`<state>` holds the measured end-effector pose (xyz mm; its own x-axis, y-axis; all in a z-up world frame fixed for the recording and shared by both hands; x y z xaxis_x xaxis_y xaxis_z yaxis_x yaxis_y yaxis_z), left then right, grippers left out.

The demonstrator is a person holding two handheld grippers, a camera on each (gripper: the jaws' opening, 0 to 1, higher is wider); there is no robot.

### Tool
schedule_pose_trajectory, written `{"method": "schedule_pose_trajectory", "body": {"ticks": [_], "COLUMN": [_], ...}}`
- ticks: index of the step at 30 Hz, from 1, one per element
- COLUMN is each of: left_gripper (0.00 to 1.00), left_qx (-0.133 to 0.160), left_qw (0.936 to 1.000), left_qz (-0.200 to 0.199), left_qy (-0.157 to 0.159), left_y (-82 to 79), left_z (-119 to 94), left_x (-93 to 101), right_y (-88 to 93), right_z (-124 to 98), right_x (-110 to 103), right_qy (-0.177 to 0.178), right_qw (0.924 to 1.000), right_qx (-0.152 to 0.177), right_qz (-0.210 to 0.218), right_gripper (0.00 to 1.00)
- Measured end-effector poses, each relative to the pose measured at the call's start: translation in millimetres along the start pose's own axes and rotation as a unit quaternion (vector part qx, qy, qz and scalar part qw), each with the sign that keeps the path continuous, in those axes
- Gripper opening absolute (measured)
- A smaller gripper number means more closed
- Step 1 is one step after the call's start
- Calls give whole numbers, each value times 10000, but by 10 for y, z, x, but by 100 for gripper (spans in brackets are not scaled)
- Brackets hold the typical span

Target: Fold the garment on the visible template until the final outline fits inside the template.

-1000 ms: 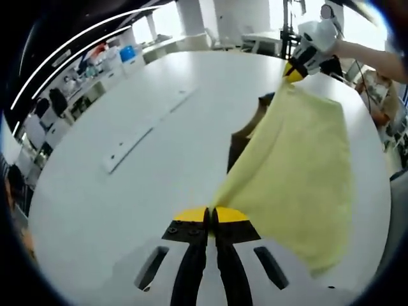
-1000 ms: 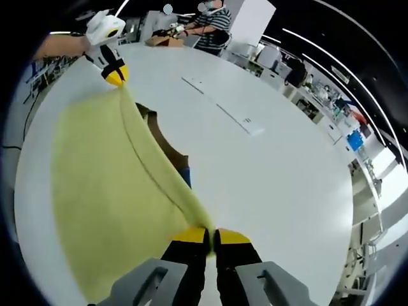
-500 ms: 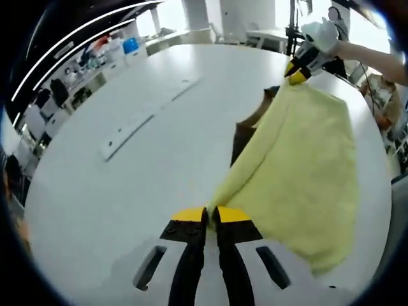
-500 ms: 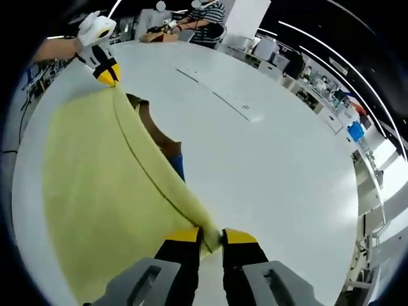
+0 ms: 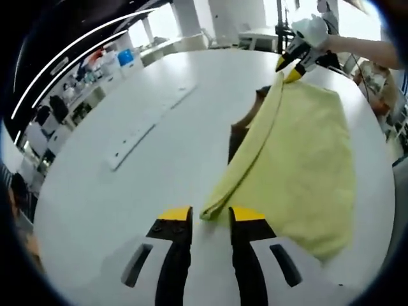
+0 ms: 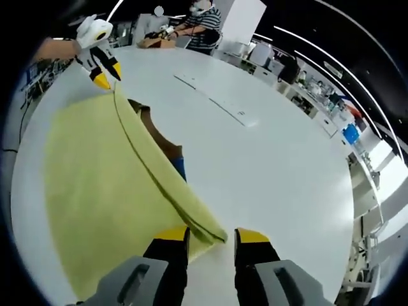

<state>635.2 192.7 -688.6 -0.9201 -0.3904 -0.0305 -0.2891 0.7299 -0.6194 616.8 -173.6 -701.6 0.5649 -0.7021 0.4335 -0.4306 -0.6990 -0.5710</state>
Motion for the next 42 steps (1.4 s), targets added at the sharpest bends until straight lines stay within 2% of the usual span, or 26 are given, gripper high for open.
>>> {"method": "schedule_pose_trajectory", "body": {"ticks": [4,7,9,12,15,16,18,20,21,22,23,25,28,30,31,32,33,34,36,38,42], "left_gripper": [20,11,5,4,3,3,2,1,1,1,1,1,1,1,1,1,1,2,5,9,23], "left_qx": [-219,-291,-224,-164,48,189,408,552,613,635,717,886,1061,1229,1244,1361,1374,1252,1150,1139,1261], "left_qw": [9993,9988,9989,9989,9994,9994,9980,9947,9922,9913,9881,9815,9672,9494,9386,9296,9293,9345,9384,9410,9471], "left_qz": [292,313,329,272,52,-7,-376,-817,-1037,-1094,-1303,-1629,-2239,-2818,-3151,-3380,-3386,-3265,-3169,-3084,-2826], "left_qy": [-130,-259,-249,-347,-347,-304,-298,-283,-328,-353,-398,-480,-560,-638,-654,-547,-534,-660,-757,-807,-847], "left_y": [58,93,88,91,80,60,56,76,91,90,86,65,69,93,123,117,119,147,158,156,103], "left_z": [52,87,95,97,69,63,38,30,25,24,22,25,46,60,75,107,119,129,135,119,57], "left_x": [-10,-30,-26,-46,-51,-43,-53,-73,-93,-98,-110,-130,-170,-200,-198,-174,-171,-188,-181,-182,-187], "right_y": [12,45,71,61,42,26,4,4,12,13,25,20,19,15,15,23,35,41,69,81,50], "right_z": [6,47,64,63,48,38,28,33,45,53,72,98,139,163,172,174,175,172,159,147,86], "right_x": [-10,-2,7,36,72,87,113,135,139,146,160,172,180,185,183,176,181,179,169,159,153], "right_qy": [40,166,207,281,320,350,409,377,337,344,359,371,442,470,482,457,481,510,598,587,482], "right_qw": [9999,9996,9997,9996,9994,9991,9970,9887,9847,9825,9756,9695,9686,9639,9572,9544,9529,9548,9597,9598,9566], "right_qx": [57,55,13,64,94,140,194,131,105,116,85,84,31,32,14,-17,-57,-78,-135,-177,-112], "right_qz": [-113,-223,-125,-23,75,214,622,1442,1705,1826,2165,2422,2445,2621,2854,2950,2994,2928,2744,2741,2872], "right_gripper": [18,10,6,3,0,0,0,0,0,0,0,0,0,0,0,0,0,2,4,7,24]}}
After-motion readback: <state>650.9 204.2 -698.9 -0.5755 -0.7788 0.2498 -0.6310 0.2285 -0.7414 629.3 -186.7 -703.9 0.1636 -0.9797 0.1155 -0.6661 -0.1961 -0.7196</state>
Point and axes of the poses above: the point that each gripper's makers call its tool centre point, and the gripper's own axes: z roughly forward along the fingers, x roughly to its right, y roughly out of its underside, the point moved 5 cm from there along -z, roughly backward along the fingers, and after that the axes turned 12 degrees about y, right-handed, at the moved point
